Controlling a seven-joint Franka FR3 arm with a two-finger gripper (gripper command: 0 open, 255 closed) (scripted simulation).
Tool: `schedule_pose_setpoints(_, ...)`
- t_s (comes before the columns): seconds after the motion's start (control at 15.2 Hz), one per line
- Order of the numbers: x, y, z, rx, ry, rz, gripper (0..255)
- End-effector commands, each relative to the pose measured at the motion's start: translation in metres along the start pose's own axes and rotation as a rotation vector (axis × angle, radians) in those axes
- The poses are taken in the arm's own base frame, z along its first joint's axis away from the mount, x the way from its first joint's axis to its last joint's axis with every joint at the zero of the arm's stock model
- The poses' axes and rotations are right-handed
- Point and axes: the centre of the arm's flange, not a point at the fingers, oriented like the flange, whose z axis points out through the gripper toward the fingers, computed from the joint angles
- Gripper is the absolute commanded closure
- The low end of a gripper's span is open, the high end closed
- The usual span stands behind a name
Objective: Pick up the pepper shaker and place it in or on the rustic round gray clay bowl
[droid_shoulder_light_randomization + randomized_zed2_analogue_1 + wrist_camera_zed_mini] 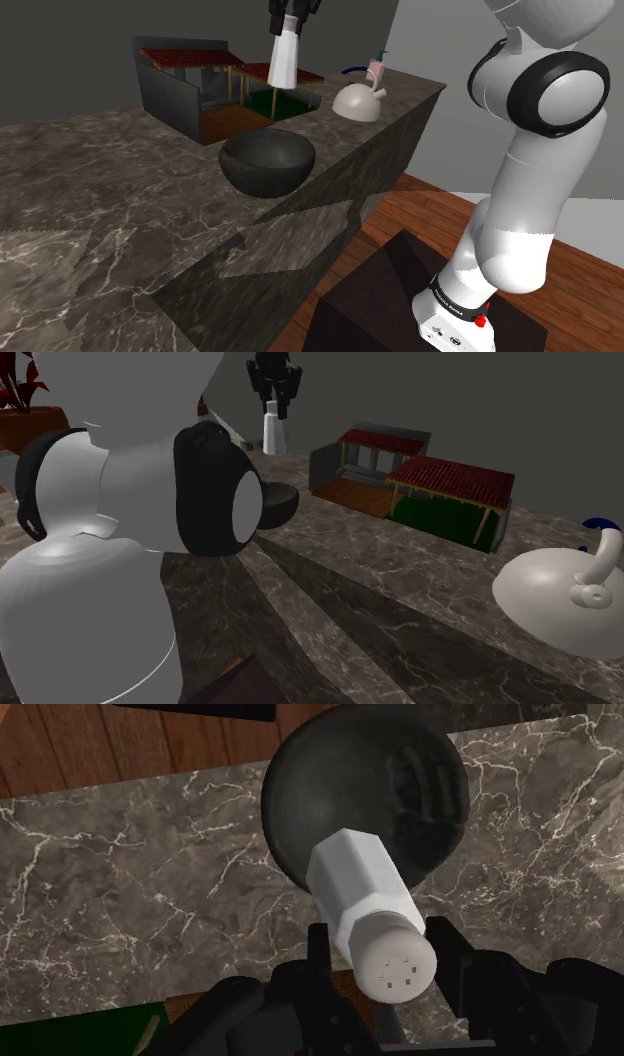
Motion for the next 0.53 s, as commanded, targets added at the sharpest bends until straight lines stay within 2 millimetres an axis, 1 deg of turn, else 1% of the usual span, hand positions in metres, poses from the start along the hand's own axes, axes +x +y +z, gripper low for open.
schedule_pose_setpoints(0.0,-0.011,-0.024,-0.001,0.0,0.0,0.002,255)
schedule_pose_setpoints(0.07,-0.018,-0.04,-0.002,0.0,0.0,0.002,255)
schedule_pose_setpoints(0.46,-0.02,-0.038,0.029,0.0,0.0,0.002,255)
